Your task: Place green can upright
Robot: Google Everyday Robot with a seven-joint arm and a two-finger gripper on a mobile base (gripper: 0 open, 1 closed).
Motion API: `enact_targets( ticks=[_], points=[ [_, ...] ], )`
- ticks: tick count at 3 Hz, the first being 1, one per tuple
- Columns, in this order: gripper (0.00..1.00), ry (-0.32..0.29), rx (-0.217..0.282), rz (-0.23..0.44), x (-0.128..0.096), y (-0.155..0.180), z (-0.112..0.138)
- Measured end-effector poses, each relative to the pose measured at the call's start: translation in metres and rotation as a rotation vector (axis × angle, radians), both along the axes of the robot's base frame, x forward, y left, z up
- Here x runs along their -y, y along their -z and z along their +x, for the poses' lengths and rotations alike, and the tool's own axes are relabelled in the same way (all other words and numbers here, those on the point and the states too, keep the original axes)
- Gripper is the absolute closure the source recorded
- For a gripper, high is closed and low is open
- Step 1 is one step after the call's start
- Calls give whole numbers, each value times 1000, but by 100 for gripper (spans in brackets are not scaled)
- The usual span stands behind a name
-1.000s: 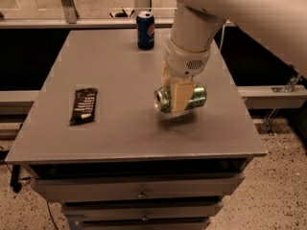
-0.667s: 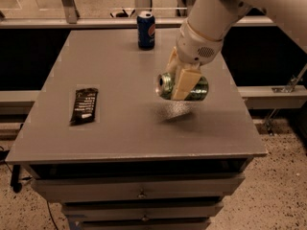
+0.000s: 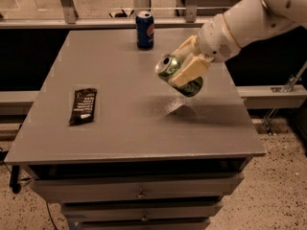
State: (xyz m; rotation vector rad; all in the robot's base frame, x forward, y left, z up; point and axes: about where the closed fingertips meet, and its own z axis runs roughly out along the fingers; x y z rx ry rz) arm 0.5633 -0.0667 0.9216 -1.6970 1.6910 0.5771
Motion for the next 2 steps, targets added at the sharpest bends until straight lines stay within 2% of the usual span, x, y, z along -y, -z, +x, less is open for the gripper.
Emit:
enact_targets(
  ticks=[1,2],
  points=[
    [100,1,11,280,-6,-9,1],
    [100,6,17,519,-6,-20,1]
  ],
)
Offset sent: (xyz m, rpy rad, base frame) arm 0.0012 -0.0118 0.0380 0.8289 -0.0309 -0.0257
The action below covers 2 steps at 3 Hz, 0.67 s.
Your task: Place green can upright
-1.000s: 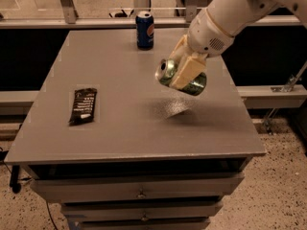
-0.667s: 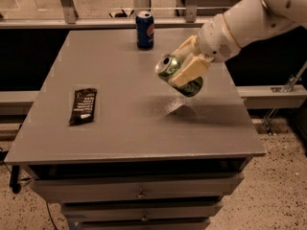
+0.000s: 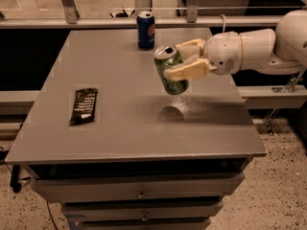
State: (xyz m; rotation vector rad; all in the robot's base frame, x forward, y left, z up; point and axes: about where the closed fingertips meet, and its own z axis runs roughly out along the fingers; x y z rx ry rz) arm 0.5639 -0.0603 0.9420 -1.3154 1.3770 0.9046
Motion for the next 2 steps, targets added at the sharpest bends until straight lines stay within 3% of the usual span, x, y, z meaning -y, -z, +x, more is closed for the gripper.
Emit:
enact_targets(
  ticks=[1,2],
  points=[
    [100,10,-5,146,8,-1,-1],
    [100,14,-8,218,14,5,-4]
  ],
)
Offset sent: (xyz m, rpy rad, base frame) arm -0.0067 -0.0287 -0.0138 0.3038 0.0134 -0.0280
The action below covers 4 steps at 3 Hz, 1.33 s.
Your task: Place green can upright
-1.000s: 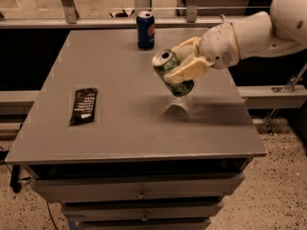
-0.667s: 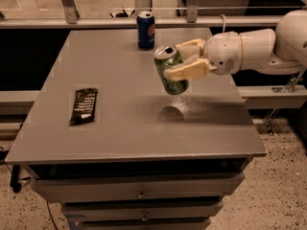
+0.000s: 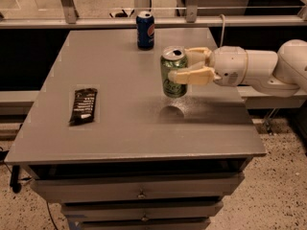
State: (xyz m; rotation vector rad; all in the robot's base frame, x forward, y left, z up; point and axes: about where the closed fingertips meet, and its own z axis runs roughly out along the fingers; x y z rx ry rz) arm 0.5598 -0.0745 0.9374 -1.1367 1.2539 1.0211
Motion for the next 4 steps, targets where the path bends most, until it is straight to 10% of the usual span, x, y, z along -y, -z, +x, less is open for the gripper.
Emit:
enact_targets(
  ticks=[1,4],
  points=[
    [100,1,-1,36,4,7,-2],
    [36,-6,-18,62,9,27,-6]
  ],
)
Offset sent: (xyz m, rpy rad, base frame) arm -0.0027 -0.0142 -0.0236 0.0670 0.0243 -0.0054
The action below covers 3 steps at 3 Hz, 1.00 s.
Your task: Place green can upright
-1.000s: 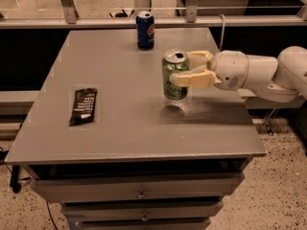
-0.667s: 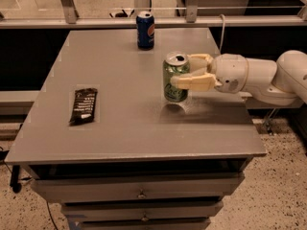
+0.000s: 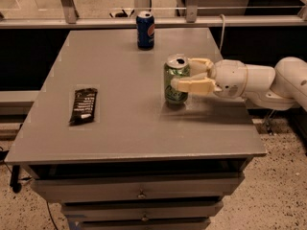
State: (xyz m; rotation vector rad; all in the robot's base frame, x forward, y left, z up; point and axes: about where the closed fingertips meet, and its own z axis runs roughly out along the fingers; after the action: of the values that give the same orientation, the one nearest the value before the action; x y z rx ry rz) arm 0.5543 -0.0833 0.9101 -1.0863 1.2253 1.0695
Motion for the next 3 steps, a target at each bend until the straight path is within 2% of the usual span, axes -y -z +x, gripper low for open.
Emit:
enact_targets(
  ticks=[1,2,3],
  points=[
    [13,1,-4,-3,3,9,-2],
    [0,3,-8,-9,6,16,-4],
    [0,17,-6,-43,21,20,-6]
  ],
)
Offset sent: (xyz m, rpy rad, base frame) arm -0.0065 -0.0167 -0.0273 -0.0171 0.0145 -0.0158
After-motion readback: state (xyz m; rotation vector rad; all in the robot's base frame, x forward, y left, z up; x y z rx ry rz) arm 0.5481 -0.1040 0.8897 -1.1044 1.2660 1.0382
